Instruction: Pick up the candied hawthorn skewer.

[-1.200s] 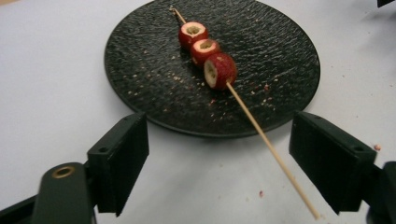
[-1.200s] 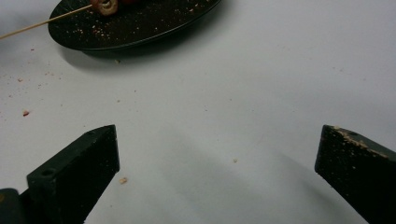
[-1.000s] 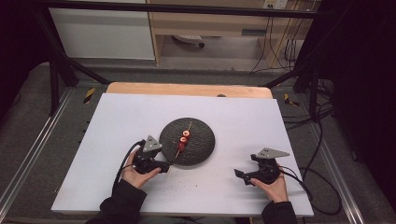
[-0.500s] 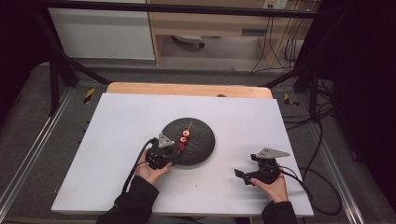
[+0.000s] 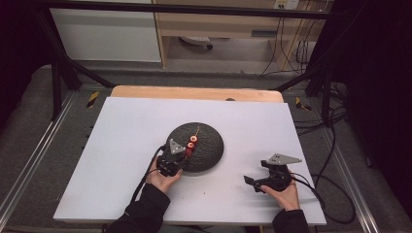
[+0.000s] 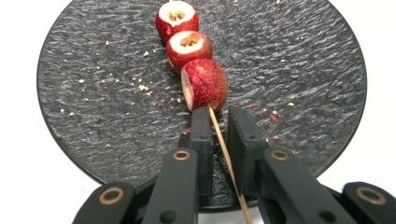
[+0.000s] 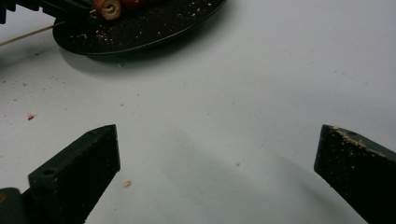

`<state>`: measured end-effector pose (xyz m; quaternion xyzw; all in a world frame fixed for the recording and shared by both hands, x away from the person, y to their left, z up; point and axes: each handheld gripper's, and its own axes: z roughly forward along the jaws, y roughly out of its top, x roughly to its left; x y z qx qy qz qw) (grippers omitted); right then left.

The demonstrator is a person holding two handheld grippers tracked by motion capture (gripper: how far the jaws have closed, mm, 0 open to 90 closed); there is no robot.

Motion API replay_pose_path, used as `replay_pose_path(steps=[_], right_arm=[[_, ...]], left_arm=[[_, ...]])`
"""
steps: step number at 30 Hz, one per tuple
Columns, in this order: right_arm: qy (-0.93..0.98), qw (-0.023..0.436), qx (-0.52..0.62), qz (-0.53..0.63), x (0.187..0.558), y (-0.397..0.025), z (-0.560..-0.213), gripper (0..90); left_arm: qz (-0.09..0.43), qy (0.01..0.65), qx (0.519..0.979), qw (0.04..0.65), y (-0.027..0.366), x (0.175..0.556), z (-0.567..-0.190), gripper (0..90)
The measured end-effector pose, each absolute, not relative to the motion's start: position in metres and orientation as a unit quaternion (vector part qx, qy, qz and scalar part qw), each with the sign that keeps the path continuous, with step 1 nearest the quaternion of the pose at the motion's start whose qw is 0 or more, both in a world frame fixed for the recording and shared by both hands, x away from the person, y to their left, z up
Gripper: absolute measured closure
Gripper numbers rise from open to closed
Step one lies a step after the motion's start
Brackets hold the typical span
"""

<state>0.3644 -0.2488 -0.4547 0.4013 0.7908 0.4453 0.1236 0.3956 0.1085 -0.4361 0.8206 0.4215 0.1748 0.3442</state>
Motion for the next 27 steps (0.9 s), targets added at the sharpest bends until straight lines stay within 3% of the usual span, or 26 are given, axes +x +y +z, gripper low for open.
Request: replay_pose_path(steps=[13, 27], right_arm=[[0.79, 0.123, 0.402, 0.446, 0.3643, -0.2487, -0.4547, 1.2], [0.79, 0.12, 0.403, 0.447, 0.364, -0.2486, -0.4546, 1.3]], left_arm=[[0.188, 0.439, 0.81, 0.341, 0.107, 0.395, -0.4381, 87.5], [0.179, 0.432, 0.805, 0.366, 0.1131, 0.391, -0.4343, 88.3]])
